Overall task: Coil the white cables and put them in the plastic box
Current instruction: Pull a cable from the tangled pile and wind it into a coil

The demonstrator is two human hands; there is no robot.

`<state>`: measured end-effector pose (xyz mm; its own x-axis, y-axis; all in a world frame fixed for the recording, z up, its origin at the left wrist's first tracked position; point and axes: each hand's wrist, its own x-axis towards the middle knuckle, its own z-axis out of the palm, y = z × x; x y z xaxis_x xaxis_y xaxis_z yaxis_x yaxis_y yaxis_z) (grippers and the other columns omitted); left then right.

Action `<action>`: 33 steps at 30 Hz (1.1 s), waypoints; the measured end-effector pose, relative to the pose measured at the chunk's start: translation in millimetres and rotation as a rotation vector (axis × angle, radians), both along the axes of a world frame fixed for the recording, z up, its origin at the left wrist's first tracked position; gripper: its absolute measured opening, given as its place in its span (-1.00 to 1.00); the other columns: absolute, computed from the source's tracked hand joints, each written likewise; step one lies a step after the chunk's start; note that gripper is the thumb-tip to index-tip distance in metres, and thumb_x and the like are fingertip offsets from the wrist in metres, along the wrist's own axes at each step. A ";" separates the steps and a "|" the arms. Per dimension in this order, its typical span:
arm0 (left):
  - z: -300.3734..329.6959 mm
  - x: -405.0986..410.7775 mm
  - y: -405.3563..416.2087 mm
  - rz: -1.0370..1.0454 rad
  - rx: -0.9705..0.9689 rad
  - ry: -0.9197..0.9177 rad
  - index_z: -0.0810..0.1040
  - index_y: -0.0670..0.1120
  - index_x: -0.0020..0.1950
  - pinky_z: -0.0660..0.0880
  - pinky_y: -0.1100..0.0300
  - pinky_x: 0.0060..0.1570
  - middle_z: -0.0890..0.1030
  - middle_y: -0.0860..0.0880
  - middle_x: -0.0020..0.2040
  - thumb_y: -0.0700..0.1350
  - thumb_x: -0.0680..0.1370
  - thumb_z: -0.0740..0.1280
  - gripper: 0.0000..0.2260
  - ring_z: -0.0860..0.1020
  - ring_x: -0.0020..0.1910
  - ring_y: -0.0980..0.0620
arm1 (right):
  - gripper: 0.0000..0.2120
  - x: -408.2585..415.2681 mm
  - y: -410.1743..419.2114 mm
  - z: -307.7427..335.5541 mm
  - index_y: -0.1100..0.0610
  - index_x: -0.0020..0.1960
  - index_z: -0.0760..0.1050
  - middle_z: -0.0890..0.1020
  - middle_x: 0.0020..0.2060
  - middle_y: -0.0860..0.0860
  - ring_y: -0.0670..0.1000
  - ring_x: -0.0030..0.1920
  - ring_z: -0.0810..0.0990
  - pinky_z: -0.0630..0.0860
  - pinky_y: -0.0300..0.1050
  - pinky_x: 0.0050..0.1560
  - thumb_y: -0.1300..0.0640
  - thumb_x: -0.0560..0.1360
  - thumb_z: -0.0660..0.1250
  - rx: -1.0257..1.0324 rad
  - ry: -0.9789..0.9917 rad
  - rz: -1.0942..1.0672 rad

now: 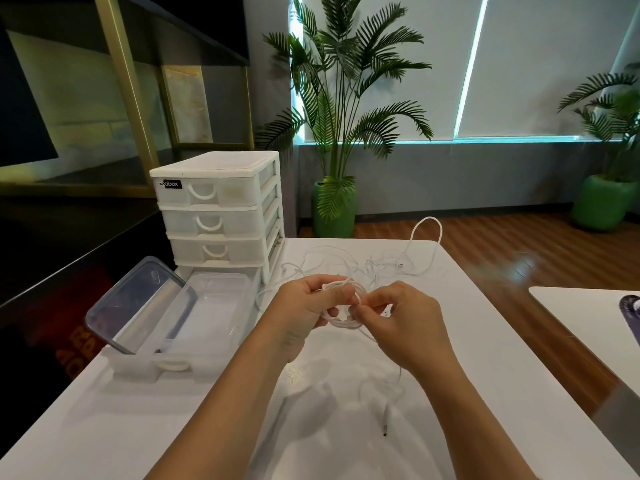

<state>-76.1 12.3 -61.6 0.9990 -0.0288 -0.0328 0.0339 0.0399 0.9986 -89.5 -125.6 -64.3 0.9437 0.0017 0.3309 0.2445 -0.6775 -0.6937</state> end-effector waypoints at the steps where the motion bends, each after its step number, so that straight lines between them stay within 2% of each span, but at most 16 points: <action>1: 0.0 0.2 0.5 -0.002 0.015 -0.034 0.65 -0.01 -0.14 0.45 0.30 -0.27 0.63 0.05 -0.30 -0.12 0.41 0.43 -0.95 0.46 -0.40 0.15 | -0.92 0.0 -0.3 1.4 0.00 -0.24 0.60 0.54 -0.30 -0.18 -0.18 -0.30 0.46 0.30 -0.41 -0.31 0.02 0.42 0.41 0.053 0.027 0.016; 3: 1.3 0.1 1.2 0.009 0.083 -0.117 0.64 0.01 -0.14 0.46 0.41 -0.34 0.63 0.13 -0.31 -0.13 0.42 0.43 -0.94 0.51 -0.42 0.22 | -0.84 -0.4 -1.2 3.3 0.01 -0.35 0.56 0.55 -0.44 -0.18 -0.15 -0.38 0.43 0.29 -0.32 -0.32 0.10 0.40 0.41 0.243 0.124 0.040; 5: 1.3 0.9 1.7 0.022 0.161 -0.183 0.64 0.01 -0.10 0.46 0.48 -0.33 0.64 0.15 -0.21 -0.13 0.43 0.42 -0.92 0.56 -0.32 0.24 | -0.80 -0.2 -1.9 5.0 0.06 -0.41 0.55 0.51 -0.57 -0.16 -0.15 -0.46 0.38 0.28 -0.26 -0.35 0.17 0.39 0.41 0.459 0.241 0.045; 9: 0.8 2.3 2.7 0.053 0.243 -0.237 0.64 0.00 -0.06 0.52 0.42 -0.15 0.63 0.13 -0.11 -0.17 0.43 0.42 -0.88 0.58 -0.11 0.14 | -0.84 -0.3 -0.7 8.4 0.22 -0.36 0.50 0.46 -0.48 0.02 -0.05 -0.49 0.29 0.21 -0.20 -0.45 0.27 0.39 0.30 0.777 0.439 0.078; 11: -0.4 3.6 3.3 0.072 0.261 -0.253 0.65 -0.01 -0.06 0.52 0.30 -0.05 0.62 0.14 -0.12 -0.19 0.43 0.42 -0.87 0.57 -0.07 0.11 | -0.81 -0.4 -1.3 9.3 0.25 -0.35 0.50 0.50 -0.47 0.07 -0.04 -0.50 0.33 0.26 -0.18 -0.44 0.27 0.42 0.24 0.869 0.471 0.090; 13: -1.9 4.6 4.5 0.086 0.280 -0.282 0.67 -0.03 -0.06 0.51 0.30 -0.06 0.63 0.15 -0.16 -0.21 0.44 0.42 -0.87 0.58 -0.09 0.11 | -0.79 -1.0 -1.8 9.9 0.22 -0.34 0.49 0.56 -0.48 0.08 -0.02 -0.50 0.37 0.29 -0.16 -0.40 0.26 0.46 0.20 0.965 0.498 0.115; 17: -4.7 8.2 10.2 0.164 0.336 -0.337 0.68 -0.11 0.00 0.51 0.25 0.02 0.67 0.01 -0.09 -0.21 0.48 0.37 -0.86 0.60 -0.02 0.02 | -0.78 -1.7 -3.7 11.8 0.18 -0.33 0.48 0.49 -0.57 0.04 -0.01 -0.50 0.35 0.30 -0.15 -0.35 0.20 0.48 0.26 1.010 0.531 0.155; 21: -5.4 9.4 12.0 0.192 0.367 -0.331 0.67 -0.11 0.04 0.51 0.18 0.09 0.66 -0.02 -0.03 -0.20 0.51 0.33 -0.84 0.58 0.02 0.01 | -0.81 -0.6 -6.0 10.8 0.19 -0.31 0.54 0.43 -0.62 -0.03 -0.02 -0.44 0.35 0.26 -0.17 -0.32 0.16 0.46 0.33 0.970 0.489 0.149; 24: -6.2 8.7 10.7 0.212 0.384 -0.340 0.67 -0.09 0.01 0.49 0.29 -0.04 0.64 0.01 -0.10 -0.21 0.54 0.30 -0.84 0.56 -0.07 0.05 | -0.83 -0.1 -6.5 9.8 0.20 -0.25 0.54 0.36 -0.65 -0.05 -0.02 -0.40 0.37 0.24 -0.16 -0.31 0.13 0.47 0.32 1.003 0.463 0.159; 26: -7.6 9.9 11.5 0.240 0.401 -0.346 0.67 -0.07 -0.01 0.45 0.38 -0.17 0.63 0.03 -0.13 -0.19 0.54 0.31 -0.85 0.53 -0.16 0.11 | -0.83 1.0 -6.2 8.7 0.22 -0.19 0.54 0.30 -0.66 -0.06 -0.04 -0.46 0.37 0.25 -0.16 -0.31 0.13 0.48 0.31 1.046 0.454 0.171; 29: -9.2 11.4 12.5 0.249 0.388 -0.339 0.67 -0.03 -0.05 0.45 0.35 -0.21 0.63 0.07 -0.15 -0.15 0.52 0.34 -0.88 0.51 -0.21 0.14 | -0.79 3.6 -5.7 5.5 0.26 -0.13 0.53 0.20 -0.67 -0.07 -0.10 -0.60 0.27 0.25 -0.17 -0.36 0.11 0.52 0.26 1.106 0.445 0.178; 33: -7.8 12.1 11.4 0.175 0.264 -0.224 0.65 -0.06 -0.04 0.47 0.35 -0.25 0.62 0.03 -0.12 -0.17 0.51 0.35 -0.90 0.49 -0.24 0.10 | -0.77 4.9 -6.1 3.9 0.26 -0.07 0.51 0.15 -0.64 -0.08 -0.13 -0.62 0.12 0.18 -0.26 -0.54 0.08 0.55 0.24 1.103 0.441 0.139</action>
<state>-64.0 23.6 -69.4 0.9715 0.1228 0.2029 -0.1705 -0.2332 0.9574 -84.6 -131.6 -60.4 0.9905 0.0307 -0.1340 -0.1362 0.3492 -0.9271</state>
